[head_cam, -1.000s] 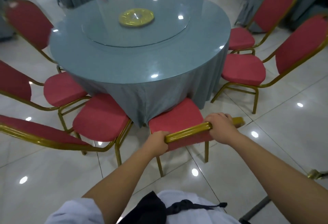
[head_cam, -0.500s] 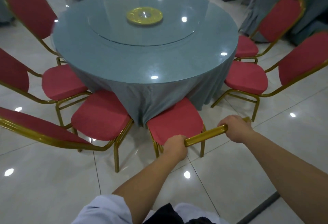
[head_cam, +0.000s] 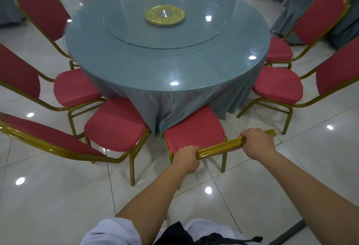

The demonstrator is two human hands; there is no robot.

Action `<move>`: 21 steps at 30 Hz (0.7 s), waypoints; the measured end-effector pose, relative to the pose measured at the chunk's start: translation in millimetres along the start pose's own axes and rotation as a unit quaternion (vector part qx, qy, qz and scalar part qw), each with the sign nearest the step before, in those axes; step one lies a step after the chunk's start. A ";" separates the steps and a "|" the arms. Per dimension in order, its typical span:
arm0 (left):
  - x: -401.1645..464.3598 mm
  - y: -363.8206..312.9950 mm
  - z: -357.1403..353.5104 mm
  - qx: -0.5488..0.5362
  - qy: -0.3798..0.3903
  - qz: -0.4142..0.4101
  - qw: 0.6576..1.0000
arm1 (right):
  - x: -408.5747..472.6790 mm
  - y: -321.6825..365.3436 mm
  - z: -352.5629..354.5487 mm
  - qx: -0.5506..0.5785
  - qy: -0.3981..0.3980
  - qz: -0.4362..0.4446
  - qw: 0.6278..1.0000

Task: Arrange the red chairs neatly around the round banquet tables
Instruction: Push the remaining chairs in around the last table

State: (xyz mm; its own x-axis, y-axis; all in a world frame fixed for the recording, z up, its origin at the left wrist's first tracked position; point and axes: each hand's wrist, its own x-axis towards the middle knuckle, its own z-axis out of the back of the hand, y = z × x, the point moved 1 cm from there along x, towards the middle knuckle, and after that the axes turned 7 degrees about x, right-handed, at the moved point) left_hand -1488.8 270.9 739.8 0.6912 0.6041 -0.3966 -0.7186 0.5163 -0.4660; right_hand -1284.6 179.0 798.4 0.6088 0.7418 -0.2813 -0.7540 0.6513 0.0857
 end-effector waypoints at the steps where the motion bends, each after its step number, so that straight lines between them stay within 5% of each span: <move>1: 0.2 2.3 0.5 -0.003 0.003 0.000 1.000 | -2.6 0.9 -1.7 0.002 -0.001 -0.006 1.000; 21: -0.6 -15.6 -14.5 -0.017 0.026 0.037 0.999 | -14.3 -28.5 -14.6 0.181 0.013 -0.006 0.983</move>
State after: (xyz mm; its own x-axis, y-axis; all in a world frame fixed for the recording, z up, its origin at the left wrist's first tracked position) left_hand -1476.9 253.7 735.8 0.6399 0.6072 -0.4711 -0.7655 0.4492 -0.4607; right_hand -1275.4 147.5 786.1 0.6064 0.7330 -0.3082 -0.6074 0.6772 0.4154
